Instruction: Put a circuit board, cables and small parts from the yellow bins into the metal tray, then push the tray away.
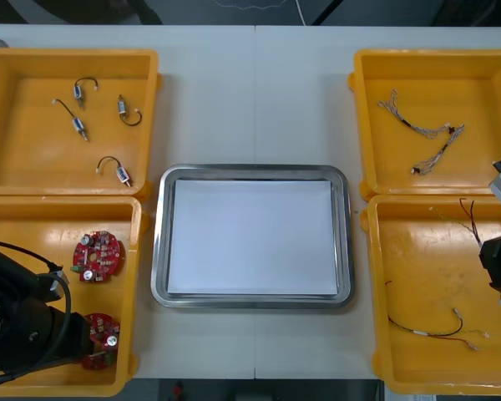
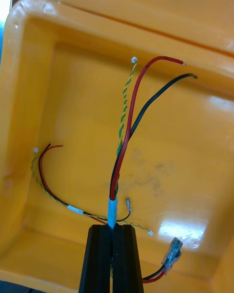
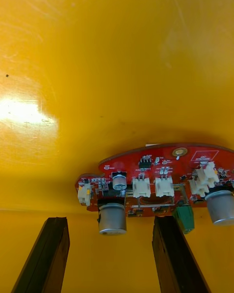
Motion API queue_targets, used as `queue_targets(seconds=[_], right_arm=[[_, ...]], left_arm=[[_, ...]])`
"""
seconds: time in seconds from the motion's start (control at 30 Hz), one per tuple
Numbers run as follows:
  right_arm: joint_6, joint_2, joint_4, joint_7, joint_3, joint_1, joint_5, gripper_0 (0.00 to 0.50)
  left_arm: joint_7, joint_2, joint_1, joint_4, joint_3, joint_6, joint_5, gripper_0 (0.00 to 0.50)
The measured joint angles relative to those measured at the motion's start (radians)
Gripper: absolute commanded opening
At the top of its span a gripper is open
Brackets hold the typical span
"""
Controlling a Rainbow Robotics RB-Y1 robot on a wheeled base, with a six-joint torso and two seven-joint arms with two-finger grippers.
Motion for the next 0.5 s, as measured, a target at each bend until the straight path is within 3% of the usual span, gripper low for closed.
queue_targets(seconds=[0.3,0.5], right_arm=[[0.000,-0.129,0.000,0.000,0.005,-0.051,-0.036,0.000],[0.000,-0.197,0.000,0.000,0.015,-0.081,-0.121,0.000]], left_arm=[[0.005,0.000,0.000,0.000,-0.015,-0.013,-0.018,0.500],[0.005,0.000,-0.001,0.001,-0.025,-0.021,-0.028,0.500]])
